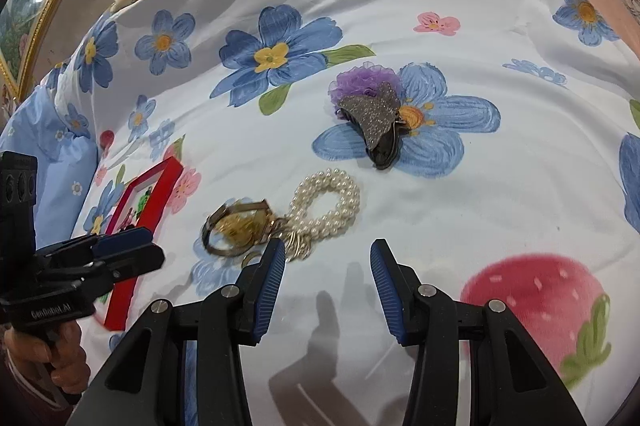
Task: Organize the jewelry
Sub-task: 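Move both open tools back over the remaining jewelry, then grasp the gold watch with the left tool while the right tool grasps the pearl bracelet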
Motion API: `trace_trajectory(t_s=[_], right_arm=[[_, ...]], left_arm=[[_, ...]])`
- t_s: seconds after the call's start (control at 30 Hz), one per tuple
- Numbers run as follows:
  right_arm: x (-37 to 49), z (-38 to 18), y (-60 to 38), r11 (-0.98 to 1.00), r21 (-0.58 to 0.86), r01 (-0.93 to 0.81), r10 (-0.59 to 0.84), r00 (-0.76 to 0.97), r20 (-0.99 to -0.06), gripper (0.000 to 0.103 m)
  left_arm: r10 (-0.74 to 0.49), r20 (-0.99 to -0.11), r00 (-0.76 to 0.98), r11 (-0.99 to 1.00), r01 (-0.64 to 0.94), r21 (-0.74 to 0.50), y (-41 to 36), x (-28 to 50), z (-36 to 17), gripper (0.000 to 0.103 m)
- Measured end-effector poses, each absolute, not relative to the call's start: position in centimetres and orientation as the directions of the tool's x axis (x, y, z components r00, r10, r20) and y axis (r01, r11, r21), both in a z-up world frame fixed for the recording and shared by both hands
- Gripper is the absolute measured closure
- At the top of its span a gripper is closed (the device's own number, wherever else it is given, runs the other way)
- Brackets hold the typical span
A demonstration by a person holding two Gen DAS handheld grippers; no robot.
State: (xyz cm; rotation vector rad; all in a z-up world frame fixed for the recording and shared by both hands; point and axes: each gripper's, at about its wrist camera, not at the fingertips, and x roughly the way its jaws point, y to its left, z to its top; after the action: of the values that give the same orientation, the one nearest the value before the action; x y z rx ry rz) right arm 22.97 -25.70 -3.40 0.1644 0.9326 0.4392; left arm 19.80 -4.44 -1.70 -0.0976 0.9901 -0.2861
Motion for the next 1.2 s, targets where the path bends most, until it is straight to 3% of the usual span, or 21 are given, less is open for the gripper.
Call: trace_trajectory(t_s=[0.17, 0.2, 0.27, 0.43, 0.53, 0.6, 0.63, 0.7, 0.87, 1.03, 1.13, 1.17, 1.2], right_arm=[[24.7, -4.5, -25.5, 0.907, 0.319, -0.275, 0.419, 0.507, -0.753, 0.056], [25.1, -4.7, -25.5, 0.909, 0.317, -0.271, 0.415, 0.505, -0.757, 0.056], [25.5, -5.1, -25.3, 0.910, 0.319, -0.266, 0.413, 0.501, -0.761, 0.057], [26.7, -6.1, -24.4, 0.920, 0.289, -0.263, 0.386, 0.491, -0.781, 0.058], [27.1, -6.6, -23.9, 0.923, 0.275, -0.268, 0.376, 0.490, -0.786, 0.069], [27.1, -6.7, -23.6, 0.922, 0.271, -0.275, 0.378, 0.490, -0.786, 0.086], [27.0, -6.6, -23.3, 0.927, 0.253, -0.278, 0.364, 0.497, -0.787, 0.086], [26.7, -6.2, -23.0, 0.929, 0.236, -0.287, 0.357, 0.513, -0.781, 0.100], [25.4, -4.6, -22.7, 0.918, 0.245, -0.311, 0.383, 0.535, -0.753, 0.103], [24.7, -3.8, -21.8, 0.914, 0.231, -0.333, 0.385, 0.534, -0.753, 0.102], [25.3, -4.5, -22.2, 0.925, 0.249, -0.287, 0.370, 0.527, -0.765, 0.085], [25.5, -4.8, -22.2, 0.930, 0.236, -0.281, 0.355, 0.530, -0.770, 0.071], [25.7, -5.1, -22.1, 0.934, 0.223, -0.279, 0.344, 0.531, -0.775, 0.067]], left_arm=[[-0.293, -0.813, 0.502, 0.954, 0.209, -0.215, -5.3, 21.4, -2.7, 0.057], [-0.295, -0.814, 0.501, 0.953, 0.213, -0.215, -5.4, 21.7, -2.9, 0.060], [-0.310, -0.816, 0.488, 0.948, 0.218, -0.231, -5.6, 22.3, -3.5, 0.085], [-0.349, -0.807, 0.476, 0.935, 0.233, -0.267, -5.6, 22.4, -4.1, 0.090], [-0.376, -0.797, 0.473, 0.925, 0.241, -0.293, -5.2, 21.9, -3.8, 0.093], [-0.385, -0.792, 0.475, 0.922, 0.242, -0.303, -4.9, 21.4, -3.6, 0.093], [-0.390, -0.788, 0.477, 0.920, 0.243, -0.308, -4.6, 21.1, -3.4, 0.093], [-0.397, -0.780, 0.483, 0.917, 0.242, -0.317, -4.2, 20.4, -3.0, 0.093], [-0.412, -0.757, 0.507, 0.911, 0.241, -0.335, -2.9, 18.5, -1.7, 0.093], [-0.427, -0.732, 0.531, 0.904, 0.232, -0.359, -1.7, 16.5, -0.3, 0.093], [-0.427, -0.718, 0.549, 0.904, 0.231, -0.361, -1.3, 15.4, 0.6, 0.093], [-0.427, -0.712, 0.558, 0.903, 0.228, -0.364, -0.9, 14.9, 1.0, 0.093], [-0.427, -0.707, 0.563, 0.903, 0.225, -0.365, -0.7, 14.7, 1.3, 0.093]])
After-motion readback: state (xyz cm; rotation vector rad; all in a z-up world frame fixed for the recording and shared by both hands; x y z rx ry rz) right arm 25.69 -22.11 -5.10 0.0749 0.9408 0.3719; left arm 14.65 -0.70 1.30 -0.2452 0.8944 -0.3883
